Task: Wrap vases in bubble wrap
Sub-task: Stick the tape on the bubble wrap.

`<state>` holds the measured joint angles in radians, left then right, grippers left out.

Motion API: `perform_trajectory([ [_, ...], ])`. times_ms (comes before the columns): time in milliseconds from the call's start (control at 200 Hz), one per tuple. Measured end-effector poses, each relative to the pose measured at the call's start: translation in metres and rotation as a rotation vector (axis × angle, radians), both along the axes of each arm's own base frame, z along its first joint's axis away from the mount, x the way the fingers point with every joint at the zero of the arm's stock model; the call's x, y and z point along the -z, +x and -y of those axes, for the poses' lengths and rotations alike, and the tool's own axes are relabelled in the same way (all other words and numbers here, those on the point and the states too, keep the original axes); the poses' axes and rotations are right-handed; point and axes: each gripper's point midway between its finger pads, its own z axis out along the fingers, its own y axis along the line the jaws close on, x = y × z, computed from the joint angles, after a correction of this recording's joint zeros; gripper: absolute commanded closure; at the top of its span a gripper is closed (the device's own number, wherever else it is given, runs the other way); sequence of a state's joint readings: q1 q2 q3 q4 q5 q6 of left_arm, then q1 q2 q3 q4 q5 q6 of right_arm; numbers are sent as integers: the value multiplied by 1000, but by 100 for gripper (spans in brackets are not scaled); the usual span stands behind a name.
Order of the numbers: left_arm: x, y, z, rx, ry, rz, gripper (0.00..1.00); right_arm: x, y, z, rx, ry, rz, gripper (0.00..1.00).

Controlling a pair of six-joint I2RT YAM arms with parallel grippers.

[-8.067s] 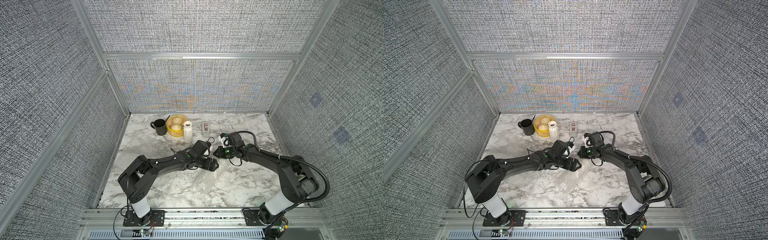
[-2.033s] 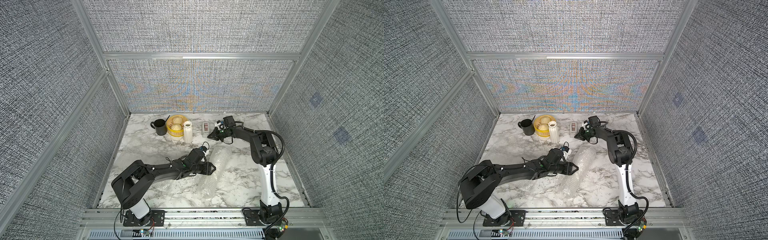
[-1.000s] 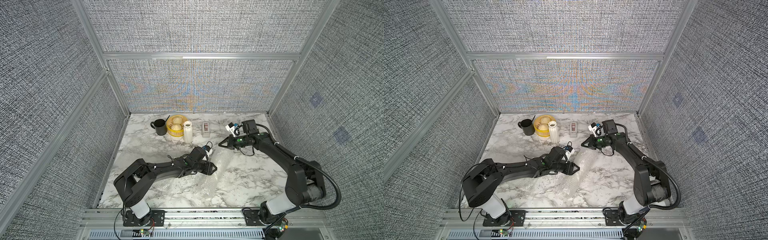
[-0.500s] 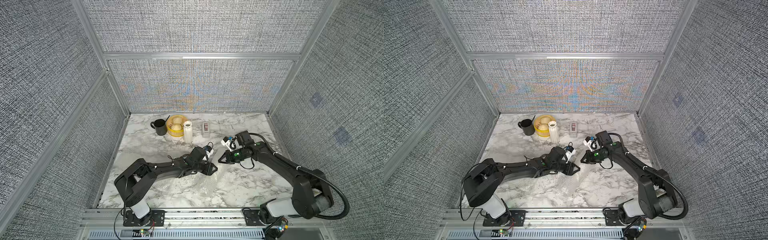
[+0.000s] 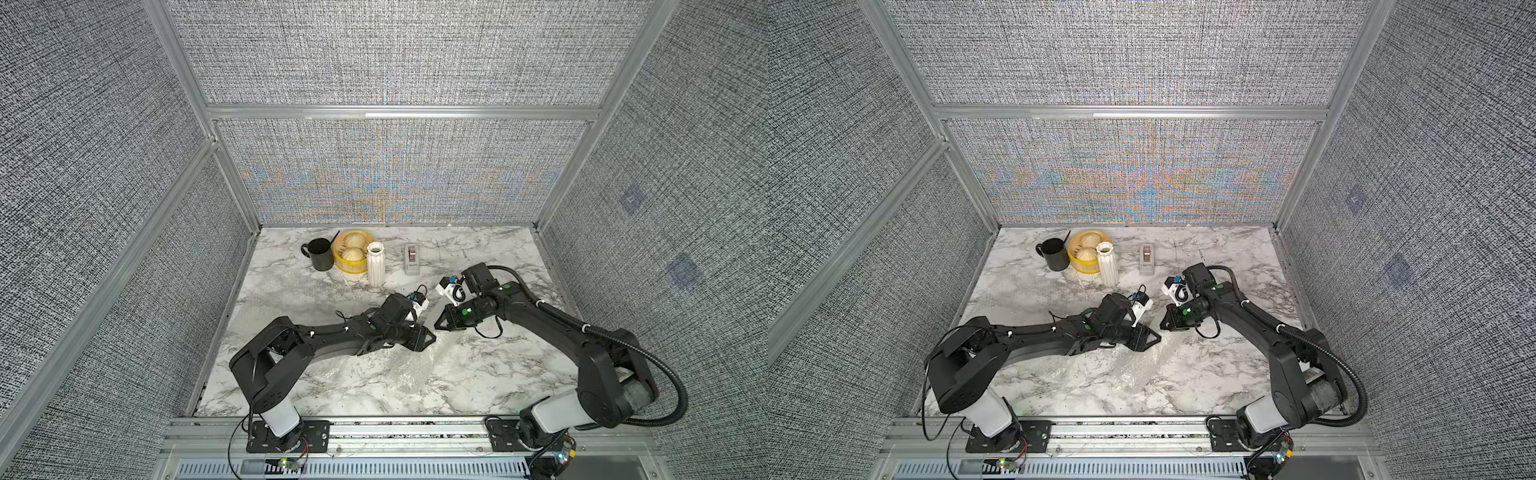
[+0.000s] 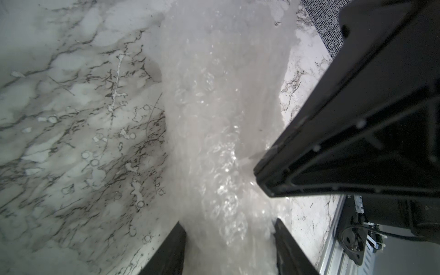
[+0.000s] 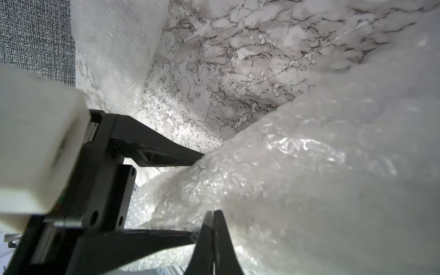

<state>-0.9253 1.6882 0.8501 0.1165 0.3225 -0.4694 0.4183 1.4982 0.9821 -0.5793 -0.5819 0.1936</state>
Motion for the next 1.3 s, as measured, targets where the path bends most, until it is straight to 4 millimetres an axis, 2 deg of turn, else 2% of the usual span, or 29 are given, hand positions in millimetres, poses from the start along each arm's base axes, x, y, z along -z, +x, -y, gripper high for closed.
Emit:
perform_trajectory([
  [360, -8, 1, 3, 18, -7, 24, 47, 7, 5, 1, -13, -20, 30, 97],
  [675, -10, -1, 2, 47, 8, 33, 46, 6, 7, 3, -14, -26, 52, 79],
  [1081, -9, -2, 1, 52, 11, 31, 47, -3, 12, 6, -6, -42, 102, 69],
  [1301, -9, -3, 0, 51, 9, 33, 48, -4, 13, 3, 1, -24, 94, 67],
])
